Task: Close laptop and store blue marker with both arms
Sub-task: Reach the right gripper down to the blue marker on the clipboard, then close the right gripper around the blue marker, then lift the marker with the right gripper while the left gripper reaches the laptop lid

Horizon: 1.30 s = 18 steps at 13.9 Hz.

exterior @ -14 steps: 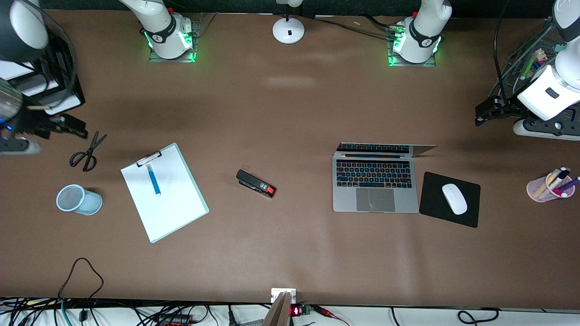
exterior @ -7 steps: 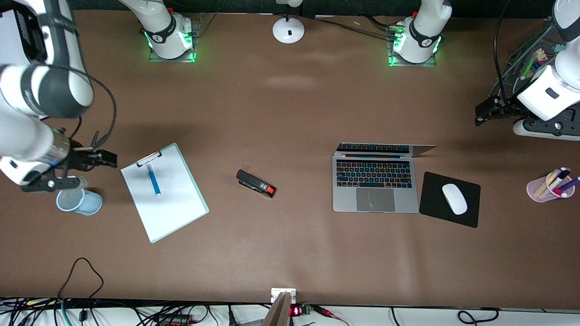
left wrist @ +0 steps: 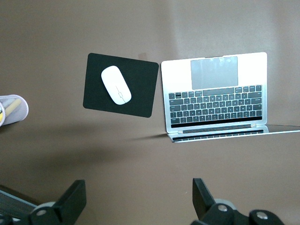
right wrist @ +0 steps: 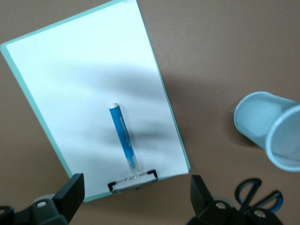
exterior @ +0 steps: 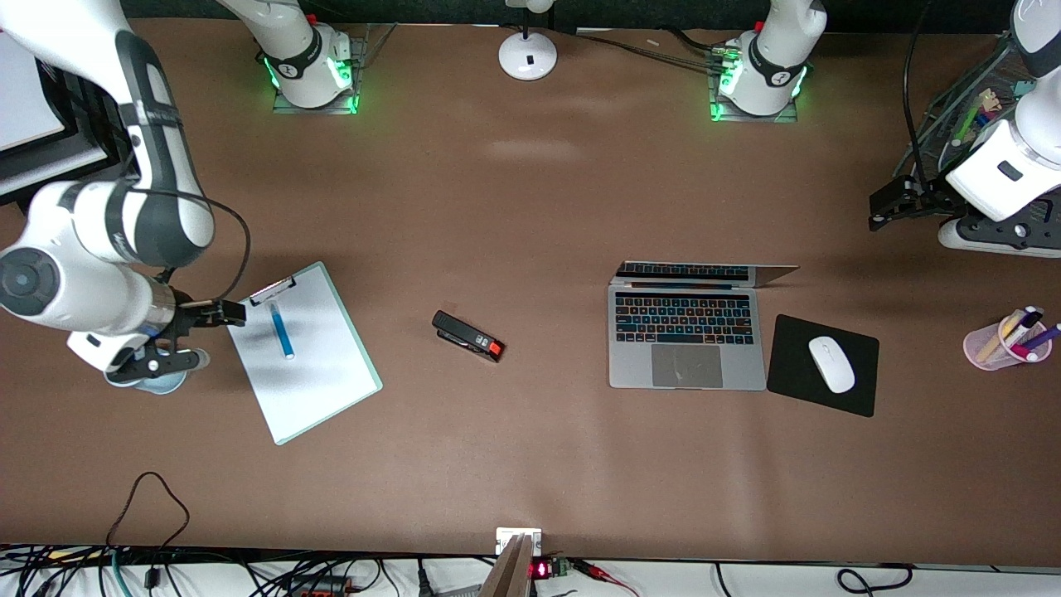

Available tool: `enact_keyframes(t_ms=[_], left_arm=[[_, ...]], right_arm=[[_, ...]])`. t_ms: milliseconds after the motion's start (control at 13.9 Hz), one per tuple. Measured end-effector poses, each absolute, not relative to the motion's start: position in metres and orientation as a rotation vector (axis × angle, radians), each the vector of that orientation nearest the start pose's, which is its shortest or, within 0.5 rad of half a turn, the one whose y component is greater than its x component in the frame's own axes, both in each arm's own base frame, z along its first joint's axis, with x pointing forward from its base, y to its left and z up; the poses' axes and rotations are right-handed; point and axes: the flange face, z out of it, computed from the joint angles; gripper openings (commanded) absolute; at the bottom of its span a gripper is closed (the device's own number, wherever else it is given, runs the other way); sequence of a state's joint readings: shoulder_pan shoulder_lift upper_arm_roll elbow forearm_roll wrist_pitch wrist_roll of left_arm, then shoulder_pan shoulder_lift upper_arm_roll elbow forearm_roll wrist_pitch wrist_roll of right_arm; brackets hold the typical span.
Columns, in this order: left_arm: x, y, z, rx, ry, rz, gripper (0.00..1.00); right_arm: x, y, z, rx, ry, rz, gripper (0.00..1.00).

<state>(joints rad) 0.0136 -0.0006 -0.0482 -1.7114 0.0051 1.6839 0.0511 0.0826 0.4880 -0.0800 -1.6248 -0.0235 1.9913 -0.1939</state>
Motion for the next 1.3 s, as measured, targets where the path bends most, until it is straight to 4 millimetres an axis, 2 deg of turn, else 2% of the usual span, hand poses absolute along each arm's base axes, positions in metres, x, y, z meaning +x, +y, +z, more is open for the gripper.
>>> enact_keyframes(t_ms=[288, 360, 432, 505, 577, 649, 721, 865, 1081, 1297], left_arm=[[0.563, -0.025, 0.553, -3.133, 0.154, 0.097, 0.99], [0.564, -0.026, 0.548, -3.133, 0.157, 0.116, 0.9], [0.566, -0.027, 0.545, -3.133, 0.158, 0.127, 0.74], [0.567, -0.027, 0.542, -3.133, 0.158, 0.135, 0.49], [0.567, -0.027, 0.54, -3.132, 0.158, 0.14, 0.31], [0.567, -0.027, 0.539, -3.132, 0.158, 0.15, 0.17], [0.565, -0.026, 0.538, -3.131, 0.158, 0.176, 0.11], [0.561, -0.026, 0.538, -3.127, 0.157, 0.229, 0.09], [0.561, -0.026, 0.542, -3.127, 0.158, 0.228, 0.0], [0.558, -0.029, 0.541, -3.131, 0.163, 0.266, 0.0]], right_arm=[[0.674, 0.023, 0.296, -3.16, -0.422, 0.178, 1.0], [0.674, 0.028, 0.29, -3.159, -0.436, 0.18, 1.0], [0.674, 0.031, 0.283, -3.157, -0.446, 0.187, 1.0], [0.674, 0.034, 0.274, -3.156, -0.457, 0.195, 1.0], [0.675, 0.035, 0.264, -3.152, -0.479, 0.201, 1.0], [0.675, 0.035, 0.254, -3.147, -0.506, 0.207, 1.0], [0.675, 0.035, 0.245, -3.143, -0.525, 0.215, 1.0], [0.675, 0.036, 0.227, -3.136, -0.556, 0.218, 1.0], [0.675, 0.044, 0.21, -3.123, -0.573, 0.211, 1.0], [0.673, 0.048, 0.201, -3.106, -0.61, 0.229, 0.83]])
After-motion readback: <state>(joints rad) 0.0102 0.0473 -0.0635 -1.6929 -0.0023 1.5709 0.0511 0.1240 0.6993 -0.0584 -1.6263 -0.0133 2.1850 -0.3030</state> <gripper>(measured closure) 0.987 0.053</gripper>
